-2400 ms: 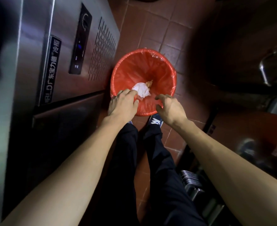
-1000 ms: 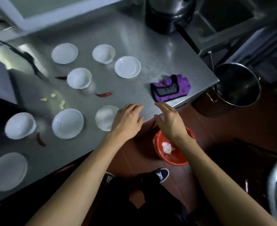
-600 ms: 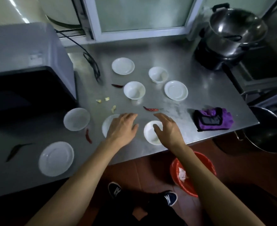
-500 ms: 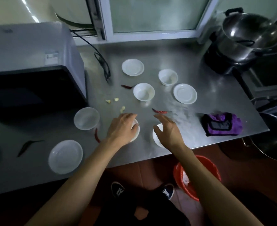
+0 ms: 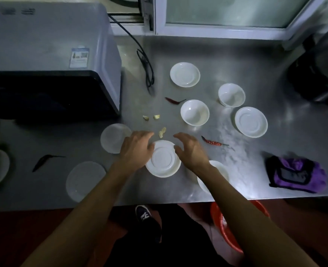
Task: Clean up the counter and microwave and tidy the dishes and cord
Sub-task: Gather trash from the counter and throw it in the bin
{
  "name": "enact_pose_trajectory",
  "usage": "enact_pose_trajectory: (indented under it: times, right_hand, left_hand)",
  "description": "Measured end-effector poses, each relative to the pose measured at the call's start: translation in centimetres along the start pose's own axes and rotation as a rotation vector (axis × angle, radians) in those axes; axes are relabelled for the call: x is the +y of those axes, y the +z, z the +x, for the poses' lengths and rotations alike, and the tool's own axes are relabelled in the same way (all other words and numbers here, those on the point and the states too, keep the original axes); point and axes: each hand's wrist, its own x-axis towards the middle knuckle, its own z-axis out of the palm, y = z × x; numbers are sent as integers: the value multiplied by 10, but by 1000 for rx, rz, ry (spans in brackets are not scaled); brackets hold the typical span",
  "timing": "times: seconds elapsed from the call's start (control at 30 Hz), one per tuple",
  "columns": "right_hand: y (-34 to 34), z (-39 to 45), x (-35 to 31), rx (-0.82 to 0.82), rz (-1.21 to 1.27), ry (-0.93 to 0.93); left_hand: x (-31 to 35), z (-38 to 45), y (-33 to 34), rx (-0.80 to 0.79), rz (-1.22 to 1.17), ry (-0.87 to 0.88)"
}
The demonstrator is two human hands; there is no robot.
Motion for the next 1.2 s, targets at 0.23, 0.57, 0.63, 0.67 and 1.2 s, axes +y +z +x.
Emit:
enact_pose_trajectory:
  times: [0.23,0.57,0.63,0.67,1.2]
  right_hand:
    - [10,51,10,-80,-56,-89]
    - [33,91,15,-79,-115,-122]
    - [38,95,16,-61,-119,-121]
    - [41,97,15,-53,-118,-120]
    - [58,105,13,-22,-187,-176]
  left_hand:
    - [-2,39,-1,-42,15,-108]
    - [0,75,27,-66,131,-106]
    - [1,80,32,-63,168,-87]
    - [0,82,35,-53,183,-74]
    - [-41,123,39,109,0,-57]
